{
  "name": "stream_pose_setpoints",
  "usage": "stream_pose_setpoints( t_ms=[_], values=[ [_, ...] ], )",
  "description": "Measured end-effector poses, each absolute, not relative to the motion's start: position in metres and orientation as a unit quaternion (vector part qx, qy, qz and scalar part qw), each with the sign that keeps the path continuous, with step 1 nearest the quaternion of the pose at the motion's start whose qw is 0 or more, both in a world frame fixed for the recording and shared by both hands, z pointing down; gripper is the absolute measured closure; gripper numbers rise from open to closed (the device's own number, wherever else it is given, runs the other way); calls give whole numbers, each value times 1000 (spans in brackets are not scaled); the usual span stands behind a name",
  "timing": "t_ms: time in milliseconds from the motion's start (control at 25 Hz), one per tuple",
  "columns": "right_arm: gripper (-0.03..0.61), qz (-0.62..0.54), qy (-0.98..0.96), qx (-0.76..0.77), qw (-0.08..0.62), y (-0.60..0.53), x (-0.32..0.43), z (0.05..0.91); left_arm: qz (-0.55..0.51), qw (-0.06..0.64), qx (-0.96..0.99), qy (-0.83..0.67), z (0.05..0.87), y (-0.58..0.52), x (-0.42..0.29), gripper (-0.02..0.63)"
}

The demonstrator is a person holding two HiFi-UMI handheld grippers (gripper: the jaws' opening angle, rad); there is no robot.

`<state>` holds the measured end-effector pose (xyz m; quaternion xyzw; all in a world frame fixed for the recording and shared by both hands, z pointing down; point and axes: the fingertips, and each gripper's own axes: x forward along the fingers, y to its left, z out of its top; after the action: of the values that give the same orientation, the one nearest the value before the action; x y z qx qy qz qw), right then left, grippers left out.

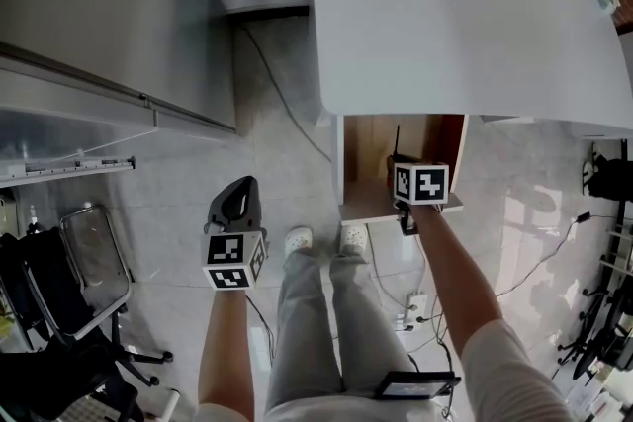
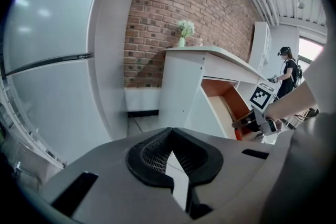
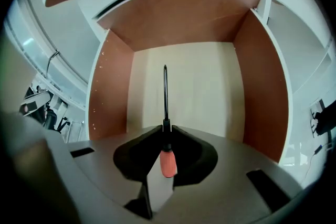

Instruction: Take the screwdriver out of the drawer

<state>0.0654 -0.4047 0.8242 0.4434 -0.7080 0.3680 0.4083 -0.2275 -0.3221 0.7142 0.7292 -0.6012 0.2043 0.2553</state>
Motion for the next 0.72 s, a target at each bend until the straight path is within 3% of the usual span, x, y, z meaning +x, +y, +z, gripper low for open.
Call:
stream_pose_setpoints(
  t_ms=[720],
  values=[
    [523,313,-770,429,353,-389,71,701,188,233,733,-611,630,-310,-214,603]
  ],
)
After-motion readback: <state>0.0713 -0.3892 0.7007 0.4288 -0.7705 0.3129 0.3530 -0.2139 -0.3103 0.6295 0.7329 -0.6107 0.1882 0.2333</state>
